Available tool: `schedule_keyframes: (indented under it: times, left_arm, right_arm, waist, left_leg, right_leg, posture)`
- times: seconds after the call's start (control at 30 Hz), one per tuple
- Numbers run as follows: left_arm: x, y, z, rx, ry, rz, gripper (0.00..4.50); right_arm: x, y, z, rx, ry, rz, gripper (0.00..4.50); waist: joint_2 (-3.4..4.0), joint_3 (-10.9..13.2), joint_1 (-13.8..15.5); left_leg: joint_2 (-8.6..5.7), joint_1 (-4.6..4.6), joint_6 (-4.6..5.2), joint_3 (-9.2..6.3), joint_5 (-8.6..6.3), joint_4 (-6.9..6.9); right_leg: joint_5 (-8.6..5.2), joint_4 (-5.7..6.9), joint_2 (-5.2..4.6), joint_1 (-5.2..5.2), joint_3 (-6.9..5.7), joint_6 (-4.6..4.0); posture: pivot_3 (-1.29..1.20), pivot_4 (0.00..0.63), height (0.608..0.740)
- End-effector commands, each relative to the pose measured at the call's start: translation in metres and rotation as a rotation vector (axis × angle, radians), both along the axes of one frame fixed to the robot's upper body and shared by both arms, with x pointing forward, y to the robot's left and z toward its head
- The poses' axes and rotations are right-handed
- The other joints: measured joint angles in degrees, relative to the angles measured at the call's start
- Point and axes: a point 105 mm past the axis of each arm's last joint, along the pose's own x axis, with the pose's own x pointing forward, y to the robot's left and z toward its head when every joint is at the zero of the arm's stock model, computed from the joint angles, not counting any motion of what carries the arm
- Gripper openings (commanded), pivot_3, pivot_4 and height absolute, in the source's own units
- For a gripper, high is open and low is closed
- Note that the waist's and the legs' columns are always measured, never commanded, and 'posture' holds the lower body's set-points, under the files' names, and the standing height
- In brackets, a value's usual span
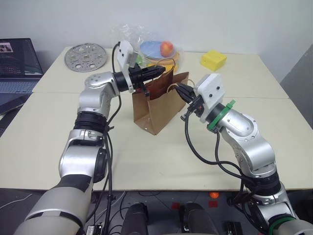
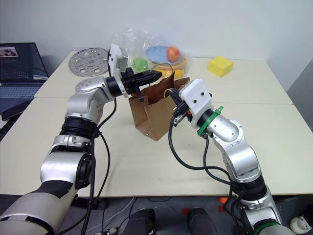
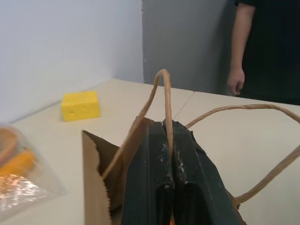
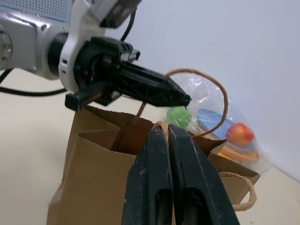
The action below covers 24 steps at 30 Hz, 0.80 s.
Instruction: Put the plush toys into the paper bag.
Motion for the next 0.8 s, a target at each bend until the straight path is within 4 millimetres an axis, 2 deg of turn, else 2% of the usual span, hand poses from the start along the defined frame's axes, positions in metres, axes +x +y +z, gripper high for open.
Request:
schedule_keyframes:
  times: [0.03, 0.13, 0.2, 0.27, 0.37, 0.43, 0.63, 0.7, 0.8]
  left_arm:
    - [-0.016, 0.016, 0.029, -0.056, -0.088, 0.017, 0.92]
    - [-0.033, 0.036, 0.031, -0.04, -0.123, 0.044, 1.74]
    - [-0.041, 0.041, 0.029, -0.02, -0.137, 0.051, 2.38]
    - [-0.049, 0.05, 0.021, 0.012, -0.119, 0.079, 2.93]
    - [-0.067, 0.066, 0.009, -0.045, -0.062, 0.156, 3.82]
    - [-0.074, 0.067, 0.0, -0.075, -0.03, 0.187, 4.39]
    - [-0.085, 0.051, -0.038, -0.126, 0.064, 0.224, 4.45]
    - [-0.083, 0.045, -0.044, -0.151, 0.081, 0.241, 4.45]
    - [-0.069, 0.034, -0.059, -0.152, 0.087, 0.291, 4.45]
  right_arm:
    - [-0.003, 0.002, 0.018, 0.01, -0.068, 0.043, 1.05]
    - [-0.006, 0.002, 0.02, 0.002, -0.067, 0.094, 1.96]
    - [-0.008, 0.002, 0.02, 0.0, -0.062, 0.115, 2.68]
    - [-0.014, 0.001, 0.023, -0.006, -0.06, 0.155, 3.41]
    - [-0.029, -0.003, 0.036, 0.005, -0.067, 0.232, 4.42]
    - [-0.037, -0.006, 0.042, 0.031, -0.049, 0.27, 4.5]
    - [-0.052, -0.02, 0.069, 0.246, 0.105, 0.351, 4.5]
    - [-0.055, -0.023, 0.067, 0.25, 0.171, 0.366, 4.5]
    - [-0.06, -0.028, 0.038, 0.114, 0.275, 0.344, 4.5]
  waist:
    - [0.0, 0.0, -0.15]
    - [0.01, 0.0, -0.21]
    - [0.02, 0.01, -0.16]
    - [0.02, 0.01, -0.07]
    - [0.03, 0.02, 0.02]
    - [0.02, 0.01, 0.04]
    - [0.01, 0.0, 0.32]
    - [-0.01, -0.01, 0.34]
    - [-0.04, -0.03, 0.42]
  left_leg:
    - [0.01, 0.0, 0.0, 0.0, 0.0, 0.0]
    - [0.03, 0.01, 0.0, -0.01, 0.0, -0.02]
    - [0.05, 0.04, 0.0, -0.01, 0.0, -0.06]
    - [0.06, 0.04, 0.0, -0.03, 0.0, -0.05]
    - [0.05, 0.05, -0.01, -0.01, 0.0, -0.02]
    - [0.03, 0.05, -0.01, 0.05, 0.0, -0.02]
    - [0.08, 0.13, -0.02, 0.03, 0.01, 0.05]
    - [0.08, 0.13, -0.03, 0.06, 0.01, 0.05]
    - [0.01, 0.14, -0.02, 0.12, 0.01, 0.04]
  right_leg:
    - [0.0, 0.01, 0.0, -0.01, 0.0, 0.0]
    - [0.0, 0.04, 0.0, -0.02, -0.02, 0.0]
    - [0.0, 0.05, 0.01, -0.02, -0.02, 0.0]
    - [0.0, 0.08, 0.01, -0.02, -0.06, 0.0]
    - [0.0, 0.05, -0.02, 0.03, -0.04, -0.01]
    - [0.0, 0.02, -0.11, 0.03, 0.01, -0.01]
    - [0.04, 0.04, -0.14, 0.15, -0.07, -0.16]
    - [0.03, 0.02, -0.18, 0.15, -0.05, -0.32]
    - [0.02, -0.07, -0.29, 0.18, -0.04, -0.51]
  posture:
    - [0.0, 0.15, 0.74]
    - [0.0, 0.15, 0.74]
    - [0.0, 0.15, 0.74]
    - [0.0, 0.15, 0.74]
    - [0.0, 0.15, 0.74]
    - [0.0, 0.15, 0.74]
    - [0.0, 0.15, 0.74]
    - [0.0, 0.15, 0.74]
    - [0.0, 0.15, 0.74]
